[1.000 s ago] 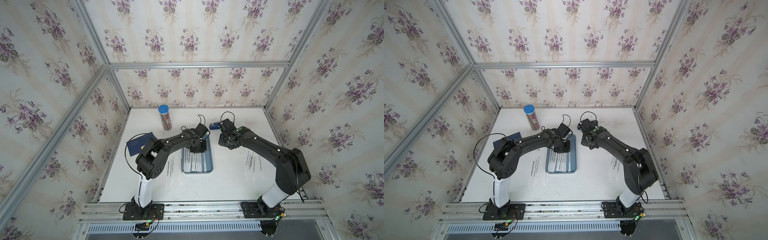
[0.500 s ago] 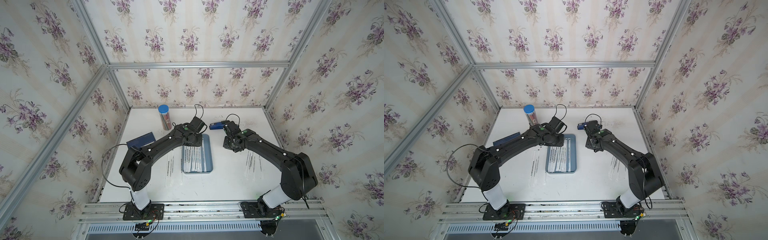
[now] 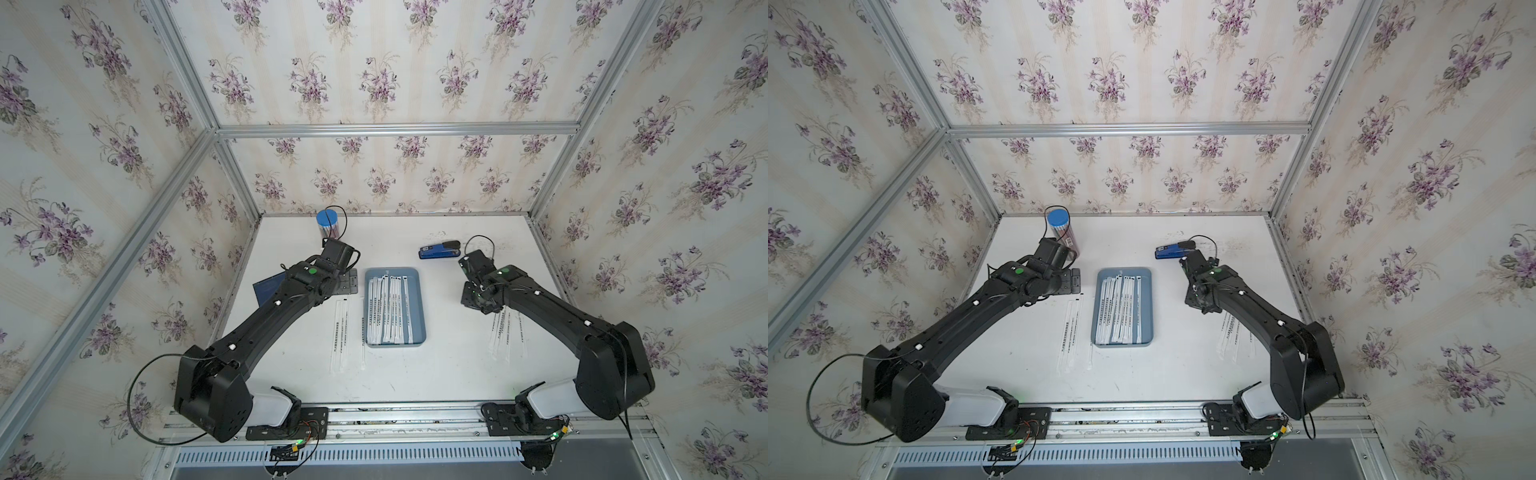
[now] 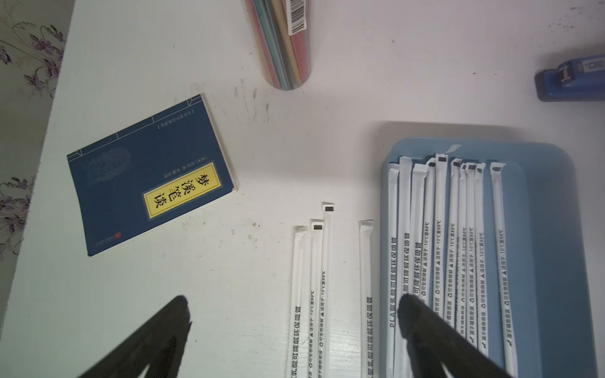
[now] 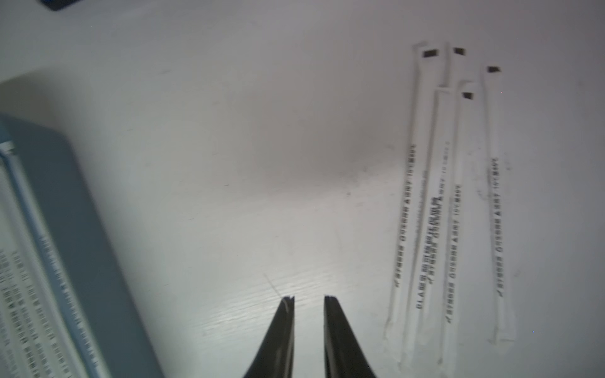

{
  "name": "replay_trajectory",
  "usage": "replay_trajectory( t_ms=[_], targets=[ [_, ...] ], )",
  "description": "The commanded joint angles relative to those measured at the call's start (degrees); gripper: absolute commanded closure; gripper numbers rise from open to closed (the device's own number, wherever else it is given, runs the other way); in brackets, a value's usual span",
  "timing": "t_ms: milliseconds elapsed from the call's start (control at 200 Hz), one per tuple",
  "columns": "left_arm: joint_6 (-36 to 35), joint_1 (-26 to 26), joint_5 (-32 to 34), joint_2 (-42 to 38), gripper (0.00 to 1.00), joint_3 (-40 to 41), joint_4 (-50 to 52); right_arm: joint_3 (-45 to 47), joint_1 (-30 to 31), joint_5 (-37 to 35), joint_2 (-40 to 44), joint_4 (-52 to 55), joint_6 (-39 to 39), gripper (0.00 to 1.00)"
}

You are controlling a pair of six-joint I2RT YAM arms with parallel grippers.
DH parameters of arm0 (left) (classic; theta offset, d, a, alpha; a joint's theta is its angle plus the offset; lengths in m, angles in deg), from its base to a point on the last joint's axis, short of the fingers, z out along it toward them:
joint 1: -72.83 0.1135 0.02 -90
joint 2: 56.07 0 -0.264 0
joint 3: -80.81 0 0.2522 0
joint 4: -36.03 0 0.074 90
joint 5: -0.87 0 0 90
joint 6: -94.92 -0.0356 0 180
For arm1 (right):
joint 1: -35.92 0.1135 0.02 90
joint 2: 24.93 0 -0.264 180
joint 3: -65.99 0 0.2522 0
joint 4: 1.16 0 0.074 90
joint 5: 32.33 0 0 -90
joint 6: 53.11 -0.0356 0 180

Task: Put the straws into the storage box
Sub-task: Adjust the straw in the storage box.

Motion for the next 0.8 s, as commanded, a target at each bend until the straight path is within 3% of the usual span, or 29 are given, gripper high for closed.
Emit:
replay_trajectory(
  t_ms=[0, 225, 560, 794],
  targets=[
    [-1.5, 1.8, -3.3, -2.1, 0.0, 3.9, -3.7, -6.1, 8.6, 1.6, -5.1, 0.0, -4.8, 0.79],
    [-0.9, 3.7, -4.9, -5.1, 0.0, 10.1, -4.4, -17.4, 18.5, 7.3, -19.0, -4.3, -8.6, 0.77],
    [-2.3, 8.9, -8.3, -8.9, 0.01, 15.4, -2.8, -16.1, 18.4, 9.5, -25.2, -7.1, -8.7, 0.71],
    [-1.8, 9.5, -10.3, -8.6, 0.02, 16.0, -3.2, -12.8, 17.1, 11.8, -25.4, -10.6, -9.1, 0.69]
  ],
)
